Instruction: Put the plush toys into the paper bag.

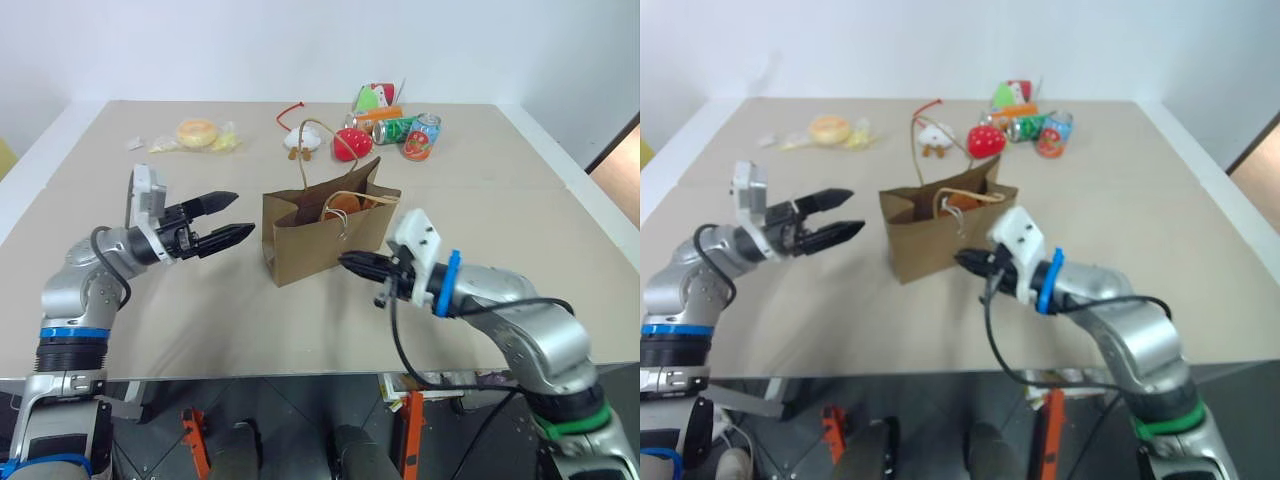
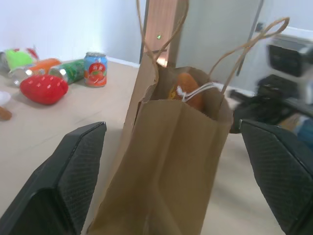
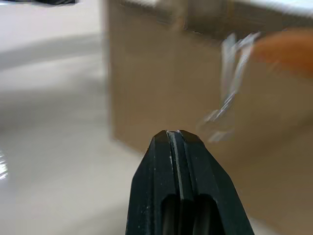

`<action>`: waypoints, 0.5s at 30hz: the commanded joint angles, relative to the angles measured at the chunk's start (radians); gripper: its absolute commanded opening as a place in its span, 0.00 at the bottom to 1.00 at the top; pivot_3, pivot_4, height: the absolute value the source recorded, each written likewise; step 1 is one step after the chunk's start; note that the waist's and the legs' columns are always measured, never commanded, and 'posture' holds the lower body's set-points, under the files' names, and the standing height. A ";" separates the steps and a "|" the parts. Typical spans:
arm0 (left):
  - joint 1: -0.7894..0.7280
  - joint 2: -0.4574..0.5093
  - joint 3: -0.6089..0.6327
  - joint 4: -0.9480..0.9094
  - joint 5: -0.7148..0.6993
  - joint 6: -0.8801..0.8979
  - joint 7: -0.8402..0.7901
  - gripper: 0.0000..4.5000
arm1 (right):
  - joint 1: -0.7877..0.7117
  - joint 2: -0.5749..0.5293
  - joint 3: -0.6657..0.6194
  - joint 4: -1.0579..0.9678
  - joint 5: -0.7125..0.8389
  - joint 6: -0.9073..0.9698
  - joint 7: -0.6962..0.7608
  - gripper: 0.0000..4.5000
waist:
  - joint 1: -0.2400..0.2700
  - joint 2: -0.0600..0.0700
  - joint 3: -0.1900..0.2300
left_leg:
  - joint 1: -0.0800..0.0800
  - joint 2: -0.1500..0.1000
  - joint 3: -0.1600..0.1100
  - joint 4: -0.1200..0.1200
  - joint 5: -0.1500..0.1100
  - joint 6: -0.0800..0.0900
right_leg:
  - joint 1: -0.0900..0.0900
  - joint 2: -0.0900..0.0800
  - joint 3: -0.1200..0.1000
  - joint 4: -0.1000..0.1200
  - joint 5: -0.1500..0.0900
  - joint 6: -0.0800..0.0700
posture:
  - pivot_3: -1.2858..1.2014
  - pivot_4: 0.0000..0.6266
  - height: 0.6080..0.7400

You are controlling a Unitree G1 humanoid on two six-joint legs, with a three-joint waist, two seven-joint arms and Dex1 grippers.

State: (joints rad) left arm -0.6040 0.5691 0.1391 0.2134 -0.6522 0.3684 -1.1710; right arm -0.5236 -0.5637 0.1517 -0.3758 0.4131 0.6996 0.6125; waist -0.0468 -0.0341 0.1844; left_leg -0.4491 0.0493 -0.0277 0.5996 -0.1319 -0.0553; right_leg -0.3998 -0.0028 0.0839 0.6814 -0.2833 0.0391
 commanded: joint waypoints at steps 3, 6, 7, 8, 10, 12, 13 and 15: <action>-0.035 -0.003 -0.012 0.012 0.019 -0.005 -0.040 1.00 | -0.081 0.036 0.025 0.091 -0.083 -0.090 0.006 0.02 | 0.000 0.000 0.000 | -0.001 0.000 0.000 0.000 0.000 0.000 | 0.000 0.000 0.000 0.000 0.000 0.000 | 0.52 0.24 1.00; -0.039 -0.003 -0.023 0.018 0.023 0.009 -0.058 1.00 | -0.107 0.056 0.029 0.118 -0.099 -0.104 0.015 0.02 | 0.000 0.000 0.000 | -0.003 0.000 -0.001 0.000 0.000 0.000 | -0.002 0.000 -0.001 0.000 0.000 0.000 | 0.52 0.24 1.00; -0.043 -0.004 -0.028 0.030 0.031 0.005 -0.062 1.00 | -0.112 0.063 0.031 0.122 -0.102 -0.108 0.018 0.02 | 0.000 0.000 0.000 | -0.004 0.000 -0.001 0.000 0.000 0.000 | -0.002 0.000 -0.001 0.000 0.000 0.000 | 0.52 0.24 1.00; -0.048 -0.006 -0.031 0.046 0.039 -0.002 -0.067 1.00 | -0.116 0.068 0.031 0.125 -0.107 -0.111 0.022 0.02 | 0.000 0.000 0.000 | -0.004 0.000 -0.002 0.000 0.000 0.000 | -0.002 0.000 -0.001 0.000 0.000 0.000 | 0.52 0.24 1.00; -0.065 -0.009 -0.039 0.086 0.064 -0.023 -0.075 1.00 | -0.120 0.076 0.031 0.128 -0.113 -0.116 0.028 0.02 | 0.000 0.000 0.000 | -0.004 0.000 -0.002 0.001 0.000 0.000 | -0.002 0.000 -0.001 0.000 0.000 0.000 | 0.52 0.24 1.00; -0.082 -0.013 -0.043 0.124 0.083 -0.043 -0.086 1.00 | -0.119 0.080 0.029 0.127 -0.118 -0.118 0.031 0.02 | 0.000 0.000 0.000 | -0.004 0.000 -0.002 0.001 0.000 0.000 | -0.002 0.000 -0.001 0.001 0.000 0.000 | 0.52 0.24 1.00; -0.097 -0.022 -0.047 0.146 0.096 -0.061 -0.082 1.00 | -0.118 0.082 0.027 0.125 -0.120 -0.117 0.032 0.02 | 0.001 0.000 0.000 | -0.004 0.000 -0.002 0.001 0.000 0.000 | -0.002 0.000 -0.001 0.001 0.001 0.000 | 0.52 0.24 1.00; -0.127 -0.038 -0.052 0.185 0.112 -0.077 -0.082 1.00 | -0.121 0.085 0.023 0.123 -0.121 -0.114 0.033 0.02 | 0.001 0.000 0.000 | -0.004 0.000 -0.002 0.002 0.000 0.000 | -0.002 0.000 -0.001 0.001 0.001 0.000 | 0.52 0.24 1.00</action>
State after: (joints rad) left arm -0.6942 0.5332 0.0826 0.3894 -0.5499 0.3217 -1.2485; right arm -0.6174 -0.4838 0.1941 -0.2304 0.2907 0.6021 0.6422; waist -0.0456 -0.0340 0.1844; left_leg -0.4533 0.0492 -0.0297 0.6014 -0.1317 -0.0550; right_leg -0.4022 -0.0025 0.0822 0.6824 -0.2825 0.0391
